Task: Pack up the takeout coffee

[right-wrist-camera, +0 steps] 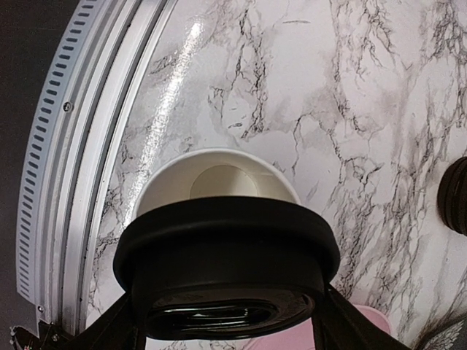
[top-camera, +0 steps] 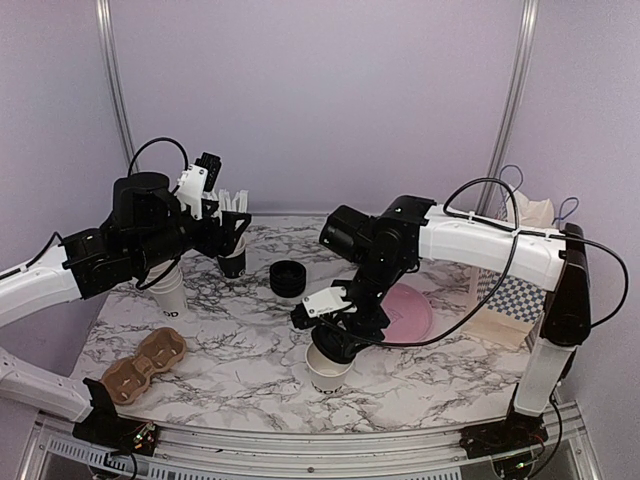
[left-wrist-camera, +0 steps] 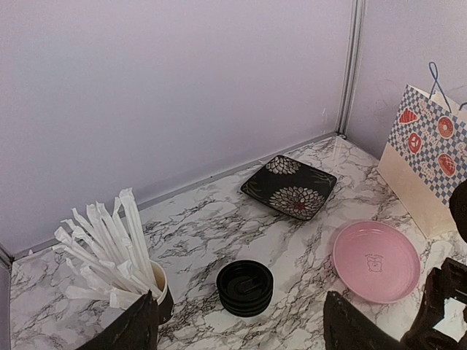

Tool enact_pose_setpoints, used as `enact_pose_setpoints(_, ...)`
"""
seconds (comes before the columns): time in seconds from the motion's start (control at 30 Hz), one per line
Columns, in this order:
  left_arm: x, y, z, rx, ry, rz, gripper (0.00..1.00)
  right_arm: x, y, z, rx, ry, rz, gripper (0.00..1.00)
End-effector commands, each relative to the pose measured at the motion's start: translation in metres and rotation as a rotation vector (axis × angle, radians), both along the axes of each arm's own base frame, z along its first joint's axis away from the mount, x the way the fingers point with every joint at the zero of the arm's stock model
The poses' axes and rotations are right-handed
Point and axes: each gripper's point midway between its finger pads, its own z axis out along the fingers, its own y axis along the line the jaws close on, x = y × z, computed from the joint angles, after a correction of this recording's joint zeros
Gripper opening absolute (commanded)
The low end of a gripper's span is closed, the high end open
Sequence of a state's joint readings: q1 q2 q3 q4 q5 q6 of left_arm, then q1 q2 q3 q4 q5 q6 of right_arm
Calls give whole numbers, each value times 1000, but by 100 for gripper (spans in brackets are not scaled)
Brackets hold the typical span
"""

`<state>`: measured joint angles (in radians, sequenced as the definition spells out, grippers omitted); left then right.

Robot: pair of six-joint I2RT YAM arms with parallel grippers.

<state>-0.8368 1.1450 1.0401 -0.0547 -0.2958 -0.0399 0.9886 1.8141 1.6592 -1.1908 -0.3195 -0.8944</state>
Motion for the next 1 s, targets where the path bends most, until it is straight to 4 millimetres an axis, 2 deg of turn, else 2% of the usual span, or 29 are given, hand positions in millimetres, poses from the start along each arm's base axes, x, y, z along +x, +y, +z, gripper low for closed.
enact_pose_setpoints(0.0,2,-2,2,-3,-13,-7,79,1,4,5,-6,-13,-4,73)
enact_pose_setpoints(0.57,2,-5,-1,0,-5,-21,79,2,-1,7,-18,-47,-14,73)
enact_pose_setpoints(0.8,2,-5,-2,1,-2,-21,79,-1,3,21,24,-49,-3,73)
enact_pose_setpoints(0.97,3,-7,-3,6,1,-24,79,-4,1,21,20,-39,1,73)
